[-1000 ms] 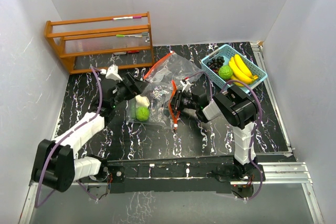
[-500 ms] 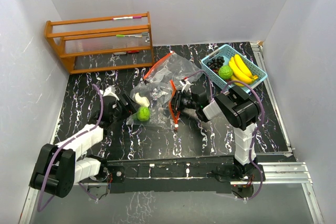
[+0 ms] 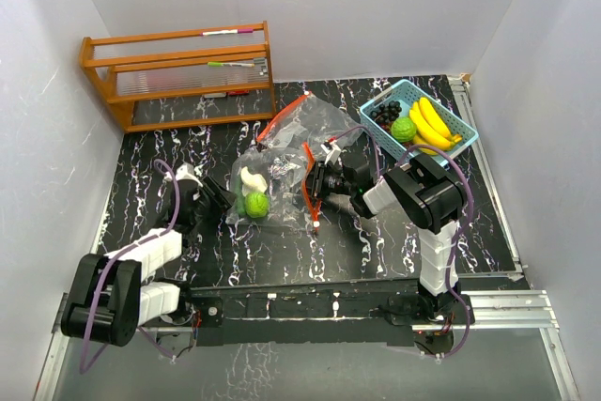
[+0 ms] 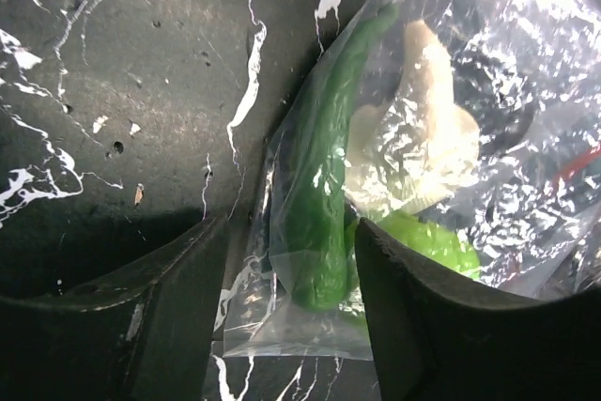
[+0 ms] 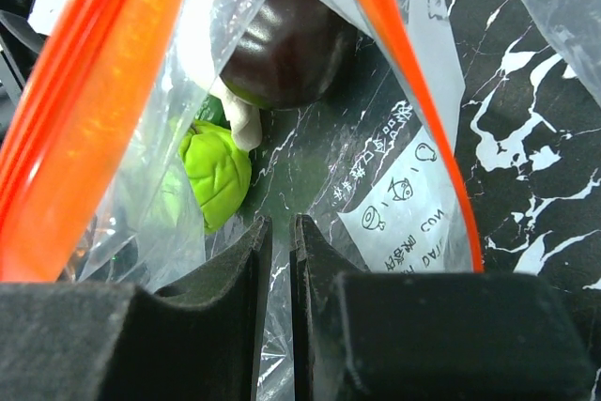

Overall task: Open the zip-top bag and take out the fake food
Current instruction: Pick up the fake vegetable from the zipper food storage bag.

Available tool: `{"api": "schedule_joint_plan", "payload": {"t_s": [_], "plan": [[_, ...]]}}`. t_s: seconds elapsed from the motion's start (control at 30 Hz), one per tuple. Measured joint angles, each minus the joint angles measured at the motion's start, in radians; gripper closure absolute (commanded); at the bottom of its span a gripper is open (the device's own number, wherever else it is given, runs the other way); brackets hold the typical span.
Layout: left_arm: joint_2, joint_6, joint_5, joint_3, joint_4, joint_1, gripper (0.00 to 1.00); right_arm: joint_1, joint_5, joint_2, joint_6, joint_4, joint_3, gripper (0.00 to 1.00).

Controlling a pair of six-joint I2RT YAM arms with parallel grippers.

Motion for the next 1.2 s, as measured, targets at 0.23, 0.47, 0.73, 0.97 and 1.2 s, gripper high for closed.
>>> {"api": "schedule_joint_plan", "payload": {"t_s": [0.23,0.47,0.73,0.97,1.2], "plan": [[0.021,-0.023,0.078,-0.036,0.113,0.003,0.96,0.005,-0.003,0.0,0.0,-0.002,0.001,0.83],[-0.003,-0.037,0.127,-0.036,0.178,0.003,1.0,0.011,-0.004,0.0,0.001,-0.004,0.011,0.83],[-0.029,-0.01,0.208,0.005,0.182,-0.005,1.0,0.024,-0.004,0.0,-0.001,-0.012,0.018,0.83],[-0.144,0.117,0.205,0.105,0.139,-0.084,1.0,0.026,-0.003,0.001,-0.005,-0.019,0.021,0.83],[-0.039,0.099,0.177,0.028,0.178,-0.089,1.0,0.029,0.025,-0.004,-0.038,-0.048,0.023,0.39]]}}
